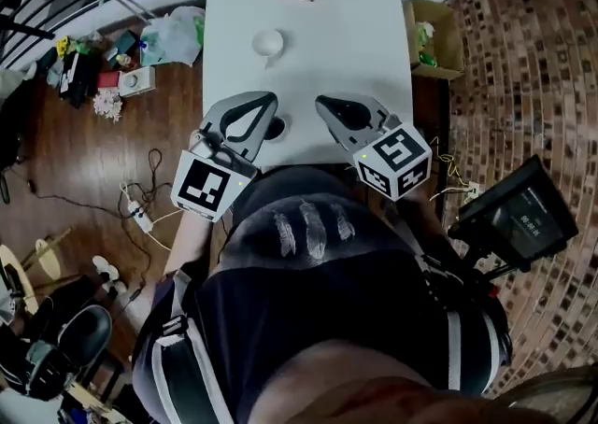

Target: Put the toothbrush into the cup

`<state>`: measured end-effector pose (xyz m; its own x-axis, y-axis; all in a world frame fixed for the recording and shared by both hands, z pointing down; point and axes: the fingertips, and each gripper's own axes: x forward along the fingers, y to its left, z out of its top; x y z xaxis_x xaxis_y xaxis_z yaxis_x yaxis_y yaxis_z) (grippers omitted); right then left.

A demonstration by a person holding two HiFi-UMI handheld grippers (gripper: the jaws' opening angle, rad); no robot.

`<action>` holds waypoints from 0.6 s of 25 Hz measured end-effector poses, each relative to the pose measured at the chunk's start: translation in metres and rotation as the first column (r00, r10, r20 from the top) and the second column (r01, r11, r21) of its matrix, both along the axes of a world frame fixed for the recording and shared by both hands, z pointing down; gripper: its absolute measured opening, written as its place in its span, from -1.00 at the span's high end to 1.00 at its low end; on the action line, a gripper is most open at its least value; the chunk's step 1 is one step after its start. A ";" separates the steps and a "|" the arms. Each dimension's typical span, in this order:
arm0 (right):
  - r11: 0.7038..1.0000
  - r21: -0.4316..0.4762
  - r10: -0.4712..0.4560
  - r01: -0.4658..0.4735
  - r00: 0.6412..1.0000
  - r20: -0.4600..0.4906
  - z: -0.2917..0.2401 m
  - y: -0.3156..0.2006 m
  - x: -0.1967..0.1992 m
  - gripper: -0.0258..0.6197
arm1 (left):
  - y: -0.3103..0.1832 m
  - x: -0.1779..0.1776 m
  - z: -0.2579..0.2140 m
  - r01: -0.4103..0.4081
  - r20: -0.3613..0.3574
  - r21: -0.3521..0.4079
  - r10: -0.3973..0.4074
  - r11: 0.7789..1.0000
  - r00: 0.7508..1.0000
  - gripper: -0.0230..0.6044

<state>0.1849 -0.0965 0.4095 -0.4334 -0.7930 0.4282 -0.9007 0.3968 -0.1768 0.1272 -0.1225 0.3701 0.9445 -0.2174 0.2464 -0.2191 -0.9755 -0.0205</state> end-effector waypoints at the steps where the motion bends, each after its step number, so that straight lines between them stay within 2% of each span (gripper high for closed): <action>1: 1.000 0.002 -0.026 0.026 1.000 0.002 0.002 -0.005 0.002 0.92 | -0.002 0.000 -0.001 0.025 0.004 0.005 -0.025 1.000 1.000 0.94; 6: 0.991 0.014 -0.130 0.130 0.991 -0.010 0.011 -0.030 0.014 0.92 | -0.012 0.007 0.002 0.099 0.025 0.017 -0.100 0.995 0.995 0.94; 10: 0.977 0.054 -0.200 0.206 0.975 -0.102 0.006 -0.064 0.031 0.92 | -0.019 0.010 -0.002 0.152 0.028 0.036 -0.153 0.988 0.988 0.94; 14: 0.972 0.104 -0.186 0.212 0.958 -0.217 0.009 -0.114 0.066 0.91 | -0.026 0.015 -0.003 0.190 0.029 0.035 -0.191 0.981 0.981 0.94; 15: 0.971 0.116 -0.176 0.209 0.953 -0.245 0.010 -0.129 0.074 0.82 | -0.028 0.016 -0.004 0.196 0.030 0.038 -0.197 0.980 0.980 0.94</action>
<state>0.2594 -0.2251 0.4196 -0.4856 -0.7632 0.4264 -0.8144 0.5722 0.0967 0.1433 -0.1508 0.3658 0.8739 -0.4071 0.2657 -0.4054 -0.9119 -0.0640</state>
